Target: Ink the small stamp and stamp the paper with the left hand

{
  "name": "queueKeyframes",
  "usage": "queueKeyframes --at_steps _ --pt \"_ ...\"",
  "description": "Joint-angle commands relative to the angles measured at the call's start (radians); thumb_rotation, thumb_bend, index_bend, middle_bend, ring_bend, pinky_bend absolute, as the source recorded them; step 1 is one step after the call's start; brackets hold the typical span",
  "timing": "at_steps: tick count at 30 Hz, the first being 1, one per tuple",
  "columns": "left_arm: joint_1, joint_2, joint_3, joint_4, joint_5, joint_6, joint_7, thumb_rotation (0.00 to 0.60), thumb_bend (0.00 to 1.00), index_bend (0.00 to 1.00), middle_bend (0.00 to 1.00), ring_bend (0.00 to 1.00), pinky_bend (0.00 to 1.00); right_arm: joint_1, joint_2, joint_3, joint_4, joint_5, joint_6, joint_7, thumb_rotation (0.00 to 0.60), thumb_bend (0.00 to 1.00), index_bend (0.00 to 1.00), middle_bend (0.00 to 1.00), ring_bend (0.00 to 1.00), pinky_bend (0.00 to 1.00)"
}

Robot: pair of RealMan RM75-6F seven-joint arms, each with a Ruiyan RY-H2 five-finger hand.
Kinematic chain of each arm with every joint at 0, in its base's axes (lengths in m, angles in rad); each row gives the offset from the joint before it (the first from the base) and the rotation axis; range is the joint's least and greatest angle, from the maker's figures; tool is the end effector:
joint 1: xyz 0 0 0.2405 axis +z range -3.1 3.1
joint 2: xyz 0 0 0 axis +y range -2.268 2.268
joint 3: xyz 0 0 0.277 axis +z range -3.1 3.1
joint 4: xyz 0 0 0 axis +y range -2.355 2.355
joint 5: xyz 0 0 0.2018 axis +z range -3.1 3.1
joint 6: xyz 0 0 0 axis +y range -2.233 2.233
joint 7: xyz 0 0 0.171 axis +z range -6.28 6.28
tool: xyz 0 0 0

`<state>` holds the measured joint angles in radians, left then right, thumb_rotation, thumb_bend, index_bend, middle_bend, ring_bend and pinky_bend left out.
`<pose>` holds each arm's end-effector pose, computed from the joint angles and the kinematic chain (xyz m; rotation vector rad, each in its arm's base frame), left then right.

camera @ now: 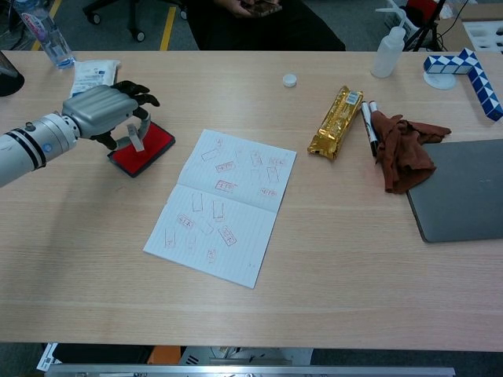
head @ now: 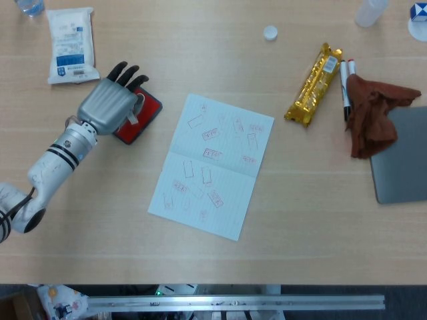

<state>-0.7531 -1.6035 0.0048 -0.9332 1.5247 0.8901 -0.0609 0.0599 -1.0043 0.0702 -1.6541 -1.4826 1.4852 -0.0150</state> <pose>-0.2440 0.4091 -0.0202 -2.0739 -0.6713 -0.7120 -0.3292 -0.2046 0.2150 1.3707 -0.8407 0.8327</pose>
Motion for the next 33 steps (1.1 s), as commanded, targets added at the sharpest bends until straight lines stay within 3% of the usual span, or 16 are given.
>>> queueKeyframes --at_steps 1,9,15,23,33 --pt "0.014 0.086 -0.001 -0.15 0.012 0.049 0.051 0.6 0.43 0.64 0.13 0.0 0.01 0.009 -0.006 0.002 0.01 -0.003 -0.012 0.01 0.6 0.16 0.31 0.36 0.3 0.32" --pt "0.037 0.217 0.021 -0.467 0.045 0.098 0.171 0.6 0.43 0.65 0.14 0.0 0.01 0.039 -0.023 0.005 0.041 -0.018 -0.046 0.037 0.6 0.16 0.31 0.36 0.3 0.32" --pt "0.041 0.233 0.04 -0.595 0.078 0.105 0.231 0.6 0.43 0.65 0.14 0.0 0.01 0.045 -0.026 0.003 0.053 -0.02 -0.052 0.048 0.6 0.16 0.31 0.36 0.3 0.32" --pt "0.032 0.192 0.042 -0.643 0.079 0.075 0.272 0.6 0.43 0.65 0.14 0.0 0.01 0.044 -0.023 0.001 0.058 -0.016 -0.053 0.054 0.6 0.15 0.31 0.36 0.3 0.32" --pt "0.003 0.084 0.012 -0.618 0.03 0.011 0.3 0.6 0.43 0.65 0.14 0.0 0.01 0.051 -0.013 0.003 0.043 -0.01 -0.062 0.034 0.6 0.15 0.31 0.36 0.3 0.32"
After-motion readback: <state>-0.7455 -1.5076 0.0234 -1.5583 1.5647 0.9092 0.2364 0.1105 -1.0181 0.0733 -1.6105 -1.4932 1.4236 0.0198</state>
